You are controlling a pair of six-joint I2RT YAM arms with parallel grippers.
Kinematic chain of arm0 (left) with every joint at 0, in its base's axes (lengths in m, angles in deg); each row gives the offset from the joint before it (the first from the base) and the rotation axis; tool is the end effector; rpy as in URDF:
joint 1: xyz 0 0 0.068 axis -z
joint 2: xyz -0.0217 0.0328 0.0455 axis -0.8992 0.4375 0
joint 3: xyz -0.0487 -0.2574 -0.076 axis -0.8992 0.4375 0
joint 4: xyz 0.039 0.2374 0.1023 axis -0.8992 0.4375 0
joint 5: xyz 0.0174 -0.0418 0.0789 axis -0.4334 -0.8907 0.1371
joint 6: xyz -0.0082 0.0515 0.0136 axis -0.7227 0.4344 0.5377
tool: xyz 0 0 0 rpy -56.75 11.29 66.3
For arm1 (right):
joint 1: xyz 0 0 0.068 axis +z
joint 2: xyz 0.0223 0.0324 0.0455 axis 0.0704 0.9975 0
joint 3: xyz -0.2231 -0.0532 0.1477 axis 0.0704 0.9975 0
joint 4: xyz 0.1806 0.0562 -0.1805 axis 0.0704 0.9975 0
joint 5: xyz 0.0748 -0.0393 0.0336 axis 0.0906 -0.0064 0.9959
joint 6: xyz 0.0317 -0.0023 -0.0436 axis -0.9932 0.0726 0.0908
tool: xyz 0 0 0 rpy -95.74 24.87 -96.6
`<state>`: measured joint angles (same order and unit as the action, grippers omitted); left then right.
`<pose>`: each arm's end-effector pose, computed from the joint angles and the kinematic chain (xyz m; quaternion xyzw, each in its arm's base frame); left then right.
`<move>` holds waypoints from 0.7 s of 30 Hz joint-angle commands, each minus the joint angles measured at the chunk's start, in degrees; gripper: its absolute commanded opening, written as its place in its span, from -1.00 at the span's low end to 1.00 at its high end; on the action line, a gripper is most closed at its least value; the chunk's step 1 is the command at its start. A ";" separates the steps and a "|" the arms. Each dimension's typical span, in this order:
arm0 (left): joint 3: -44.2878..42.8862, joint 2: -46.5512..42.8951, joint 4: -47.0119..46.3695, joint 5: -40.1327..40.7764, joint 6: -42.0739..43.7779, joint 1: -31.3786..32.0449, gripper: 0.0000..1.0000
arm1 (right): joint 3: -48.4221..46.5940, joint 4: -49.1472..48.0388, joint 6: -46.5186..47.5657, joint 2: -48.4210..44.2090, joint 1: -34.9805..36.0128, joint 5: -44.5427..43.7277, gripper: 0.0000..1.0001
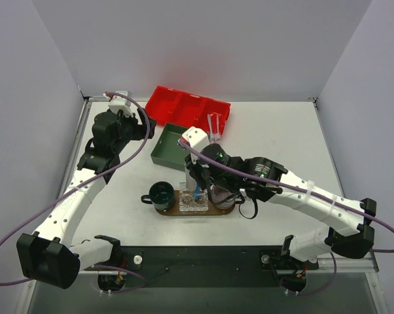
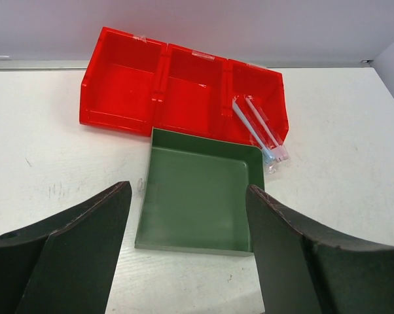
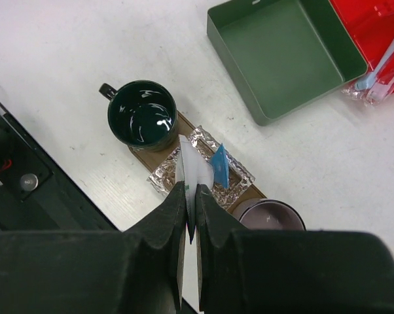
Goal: Prepare toiletry sets of a toothbrush and toothpaste on the tray
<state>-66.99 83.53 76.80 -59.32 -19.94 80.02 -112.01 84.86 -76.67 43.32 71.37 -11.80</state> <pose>0.2627 -0.0767 0.3673 0.0128 0.7727 -0.1883 0.6061 0.1208 0.2700 0.4299 -0.3317 0.7538 0.2903 0.4873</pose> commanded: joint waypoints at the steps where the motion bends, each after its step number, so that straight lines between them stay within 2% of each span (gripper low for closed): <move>1: -0.24 -1.22 -1.68 -0.35 1.11 -0.06 0.61 | -2.53 -2.42 0.85 2.19 0.17 -2.82 -1.00; 8: 0.37 -2.36 -2.12 0.71 2.61 0.12 0.61 | -2.45 -3.03 1.03 5.54 0.26 -3.17 -1.00; 21: 0.81 -2.01 -2.73 -0.18 2.52 0.47 0.61 | 2.03 -8.48 0.67 5.54 0.26 -3.00 -1.00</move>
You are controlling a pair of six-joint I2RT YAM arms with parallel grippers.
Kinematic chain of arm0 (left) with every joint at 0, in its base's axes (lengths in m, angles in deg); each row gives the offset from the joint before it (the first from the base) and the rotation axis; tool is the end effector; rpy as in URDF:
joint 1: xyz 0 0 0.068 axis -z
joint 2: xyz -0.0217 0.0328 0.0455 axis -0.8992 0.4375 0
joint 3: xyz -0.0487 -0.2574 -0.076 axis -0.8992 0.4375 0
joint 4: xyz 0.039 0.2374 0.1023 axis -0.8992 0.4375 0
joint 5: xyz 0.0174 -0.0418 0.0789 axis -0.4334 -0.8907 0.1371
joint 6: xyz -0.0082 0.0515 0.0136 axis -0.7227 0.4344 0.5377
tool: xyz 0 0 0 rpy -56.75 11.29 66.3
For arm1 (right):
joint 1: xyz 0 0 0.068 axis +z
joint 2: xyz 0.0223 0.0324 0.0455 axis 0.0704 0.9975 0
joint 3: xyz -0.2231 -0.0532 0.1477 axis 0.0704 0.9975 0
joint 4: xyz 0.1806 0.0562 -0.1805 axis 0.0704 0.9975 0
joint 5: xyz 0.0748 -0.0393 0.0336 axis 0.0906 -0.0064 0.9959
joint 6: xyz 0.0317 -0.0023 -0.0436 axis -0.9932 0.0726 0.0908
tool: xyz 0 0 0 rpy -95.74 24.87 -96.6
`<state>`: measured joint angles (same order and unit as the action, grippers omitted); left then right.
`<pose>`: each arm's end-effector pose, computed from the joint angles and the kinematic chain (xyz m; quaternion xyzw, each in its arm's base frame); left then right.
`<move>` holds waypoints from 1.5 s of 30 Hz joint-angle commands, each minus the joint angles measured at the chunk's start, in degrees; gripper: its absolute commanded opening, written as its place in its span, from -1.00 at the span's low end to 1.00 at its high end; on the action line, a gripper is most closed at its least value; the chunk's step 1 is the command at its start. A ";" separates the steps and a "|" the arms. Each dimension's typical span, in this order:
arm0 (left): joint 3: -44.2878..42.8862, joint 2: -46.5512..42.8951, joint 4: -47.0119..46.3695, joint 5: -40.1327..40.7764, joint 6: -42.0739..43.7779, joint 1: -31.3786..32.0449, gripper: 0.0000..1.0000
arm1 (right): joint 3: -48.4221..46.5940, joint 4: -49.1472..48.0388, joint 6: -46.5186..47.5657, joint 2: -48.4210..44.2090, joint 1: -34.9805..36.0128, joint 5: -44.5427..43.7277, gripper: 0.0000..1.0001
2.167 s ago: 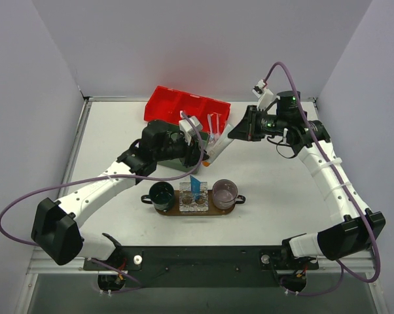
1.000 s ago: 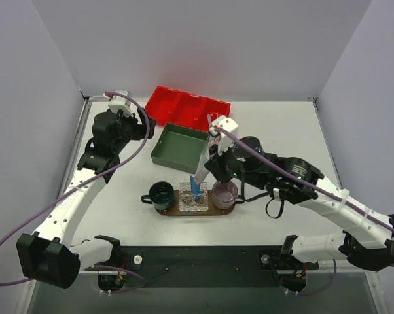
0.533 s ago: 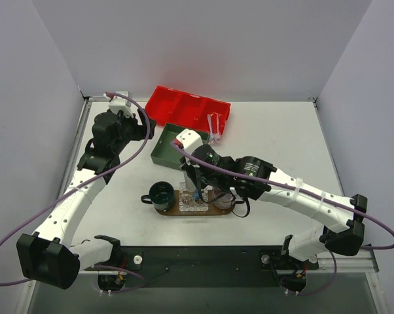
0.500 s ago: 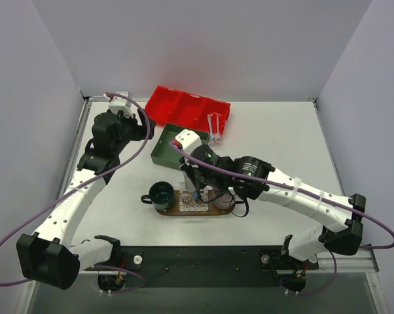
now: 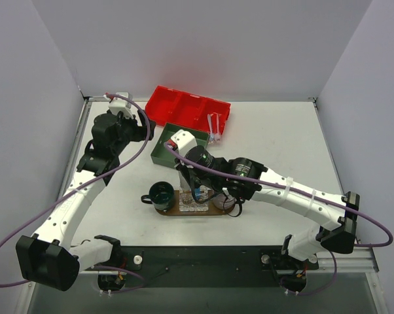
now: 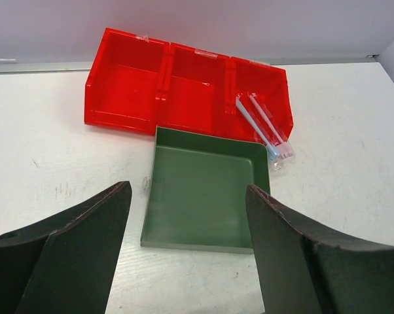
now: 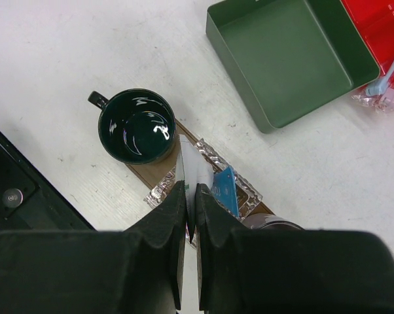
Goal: Prepare toiletry sets of a toothbrush and toothpaste on the tray
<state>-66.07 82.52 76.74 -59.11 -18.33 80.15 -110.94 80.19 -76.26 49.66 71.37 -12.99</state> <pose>0.2585 -0.0760 0.3661 0.0233 0.7716 -0.1793 0.6098 0.1358 0.3042 0.3992 -0.3370 0.7651 0.2678 0.4789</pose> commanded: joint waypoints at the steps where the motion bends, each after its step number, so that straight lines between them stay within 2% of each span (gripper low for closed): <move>1: -0.11 -0.92 -2.75 -0.48 0.90 0.34 0.61 | 1.05 -3.89 0.26 -0.71 0.17 -1.73 -1.00; 45: 0.33 0.23 -3.28 -1.71 0.82 0.95 0.61 | 5.53 -6.09 -1.06 1.75 -0.88 -2.61 -1.00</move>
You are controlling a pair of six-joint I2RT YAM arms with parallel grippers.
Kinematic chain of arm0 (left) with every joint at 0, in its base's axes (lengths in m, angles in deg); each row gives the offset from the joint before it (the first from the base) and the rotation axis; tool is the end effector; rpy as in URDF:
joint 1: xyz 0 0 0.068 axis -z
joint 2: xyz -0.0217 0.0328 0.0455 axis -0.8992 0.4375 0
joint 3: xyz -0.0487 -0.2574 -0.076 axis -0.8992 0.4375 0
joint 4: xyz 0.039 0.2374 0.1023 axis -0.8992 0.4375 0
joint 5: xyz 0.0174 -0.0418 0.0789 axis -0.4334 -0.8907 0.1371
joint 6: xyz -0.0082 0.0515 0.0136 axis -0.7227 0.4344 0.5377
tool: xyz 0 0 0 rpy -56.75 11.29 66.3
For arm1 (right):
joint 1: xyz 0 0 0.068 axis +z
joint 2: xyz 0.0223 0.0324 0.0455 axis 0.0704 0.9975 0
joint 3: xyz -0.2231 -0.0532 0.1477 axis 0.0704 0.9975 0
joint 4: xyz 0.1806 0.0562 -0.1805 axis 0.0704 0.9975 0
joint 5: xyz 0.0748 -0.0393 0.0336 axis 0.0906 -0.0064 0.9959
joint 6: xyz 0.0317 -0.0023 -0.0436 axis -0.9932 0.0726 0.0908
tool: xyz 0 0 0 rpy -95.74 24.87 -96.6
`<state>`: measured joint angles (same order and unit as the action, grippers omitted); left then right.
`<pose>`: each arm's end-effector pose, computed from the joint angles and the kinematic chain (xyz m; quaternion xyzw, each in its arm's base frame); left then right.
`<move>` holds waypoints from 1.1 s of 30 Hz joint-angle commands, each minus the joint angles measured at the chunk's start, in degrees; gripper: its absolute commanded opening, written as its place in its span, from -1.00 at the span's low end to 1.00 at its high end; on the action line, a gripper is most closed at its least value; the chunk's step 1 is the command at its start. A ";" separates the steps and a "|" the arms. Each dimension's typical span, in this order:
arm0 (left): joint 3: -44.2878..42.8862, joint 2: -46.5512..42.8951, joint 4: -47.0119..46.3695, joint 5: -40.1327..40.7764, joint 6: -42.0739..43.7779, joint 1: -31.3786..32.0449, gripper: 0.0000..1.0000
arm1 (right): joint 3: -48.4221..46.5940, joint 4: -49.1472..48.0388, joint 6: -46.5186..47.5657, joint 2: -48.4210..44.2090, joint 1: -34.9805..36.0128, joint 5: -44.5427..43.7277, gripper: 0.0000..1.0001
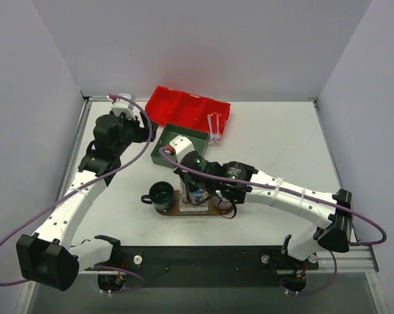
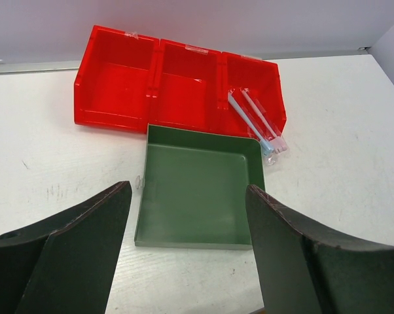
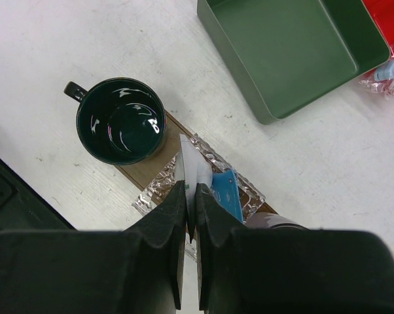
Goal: Prepare toiletry sets of a toothbrush and toothpaste on the tray
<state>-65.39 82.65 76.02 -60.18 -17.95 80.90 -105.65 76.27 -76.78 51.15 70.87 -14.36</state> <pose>0.2582 -0.0803 0.3626 0.0369 0.7716 -0.1881 0.6066 0.1434 0.3124 0.3659 -0.3324 0.7805 0.2451 0.4694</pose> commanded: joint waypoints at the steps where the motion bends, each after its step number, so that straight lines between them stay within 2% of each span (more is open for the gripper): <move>1: -0.34 0.18 -2.56 -0.82 0.44 0.30 0.61 | 0.33 -2.35 -0.62 0.26 -0.56 -1.23 -1.00; 33: -0.34 -0.08 -2.56 -0.91 0.62 0.30 0.61 | 7.27 -8.94 -2.64 0.70 -2.14 -0.35 -1.00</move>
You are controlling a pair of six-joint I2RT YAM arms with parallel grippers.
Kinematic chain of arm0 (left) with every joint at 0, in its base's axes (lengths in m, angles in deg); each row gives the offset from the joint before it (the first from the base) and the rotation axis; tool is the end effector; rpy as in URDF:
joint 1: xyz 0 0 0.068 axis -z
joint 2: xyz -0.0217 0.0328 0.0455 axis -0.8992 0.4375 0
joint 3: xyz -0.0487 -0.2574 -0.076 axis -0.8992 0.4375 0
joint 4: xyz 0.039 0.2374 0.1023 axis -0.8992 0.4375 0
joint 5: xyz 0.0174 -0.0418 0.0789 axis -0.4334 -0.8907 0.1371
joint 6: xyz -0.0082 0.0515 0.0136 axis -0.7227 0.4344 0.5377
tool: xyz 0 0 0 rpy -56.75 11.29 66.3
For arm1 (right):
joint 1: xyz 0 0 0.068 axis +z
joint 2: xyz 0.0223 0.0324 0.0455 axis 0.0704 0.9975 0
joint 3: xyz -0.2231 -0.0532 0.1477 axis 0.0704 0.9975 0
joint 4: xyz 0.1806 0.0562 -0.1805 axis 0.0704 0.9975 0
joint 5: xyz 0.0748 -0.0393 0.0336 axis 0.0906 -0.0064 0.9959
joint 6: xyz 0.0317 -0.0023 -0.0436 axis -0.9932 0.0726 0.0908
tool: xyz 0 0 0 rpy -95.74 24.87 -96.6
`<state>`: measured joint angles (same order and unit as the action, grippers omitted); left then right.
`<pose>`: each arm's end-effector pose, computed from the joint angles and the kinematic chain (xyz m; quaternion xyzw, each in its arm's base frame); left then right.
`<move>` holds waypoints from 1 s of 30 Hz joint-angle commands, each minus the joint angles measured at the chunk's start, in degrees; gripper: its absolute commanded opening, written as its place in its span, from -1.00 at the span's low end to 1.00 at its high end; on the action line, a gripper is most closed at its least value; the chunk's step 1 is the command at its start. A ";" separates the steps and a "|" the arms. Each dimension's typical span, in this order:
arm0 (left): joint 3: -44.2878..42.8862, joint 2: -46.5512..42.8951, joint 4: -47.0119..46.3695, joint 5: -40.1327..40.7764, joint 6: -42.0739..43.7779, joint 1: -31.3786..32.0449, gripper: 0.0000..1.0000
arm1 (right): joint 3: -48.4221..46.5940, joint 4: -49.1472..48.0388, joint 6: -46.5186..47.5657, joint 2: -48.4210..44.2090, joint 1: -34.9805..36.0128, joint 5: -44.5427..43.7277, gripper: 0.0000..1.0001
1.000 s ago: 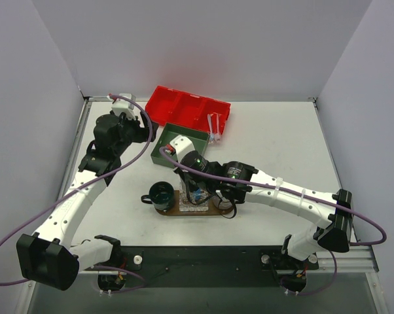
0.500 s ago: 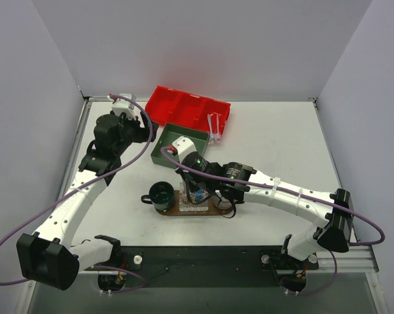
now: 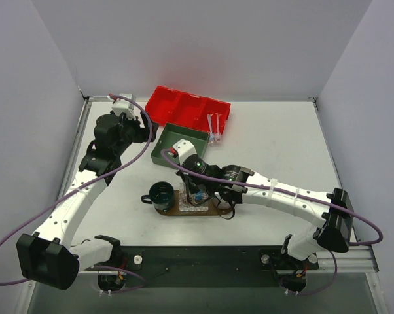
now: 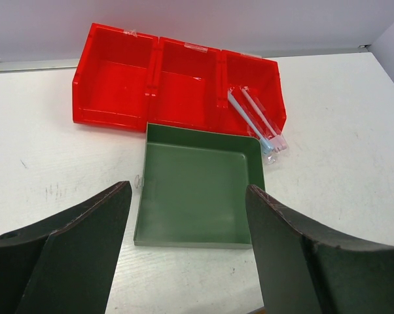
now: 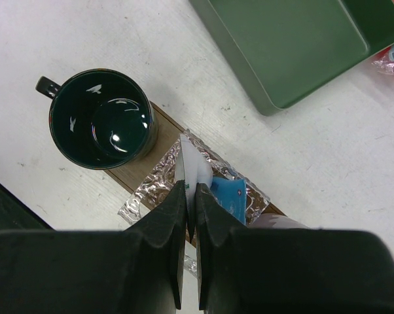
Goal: Prepare toiletry sets of a toothbrush and toothpaste on the tray
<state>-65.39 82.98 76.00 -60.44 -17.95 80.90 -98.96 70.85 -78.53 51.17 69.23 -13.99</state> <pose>0.2595 -0.0808 0.3612 0.0383 0.7732 -0.1892 0.6041 0.1529 0.3099 0.3343 -0.3144 0.7942 0.2412 0.4606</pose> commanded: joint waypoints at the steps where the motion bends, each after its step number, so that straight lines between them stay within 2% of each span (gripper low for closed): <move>1: -0.34 -0.32 -2.54 -0.64 0.62 0.30 0.61 | 0.76 -3.70 -0.90 0.77 -0.59 -0.64 -1.00; 20: -0.43 -0.23 -2.45 -1.08 0.71 0.38 0.61 | 3.14 -6.16 -1.77 2.70 -1.73 0.77 -1.00; 30: -0.52 -0.23 -2.36 -1.08 0.71 0.30 0.61 | 3.05 -5.81 -1.86 1.21 -1.82 0.77 -0.40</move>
<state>-65.39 82.98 76.02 -60.83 -17.93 80.92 -95.96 66.00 -79.99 53.05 67.72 -12.88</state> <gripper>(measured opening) 0.806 0.252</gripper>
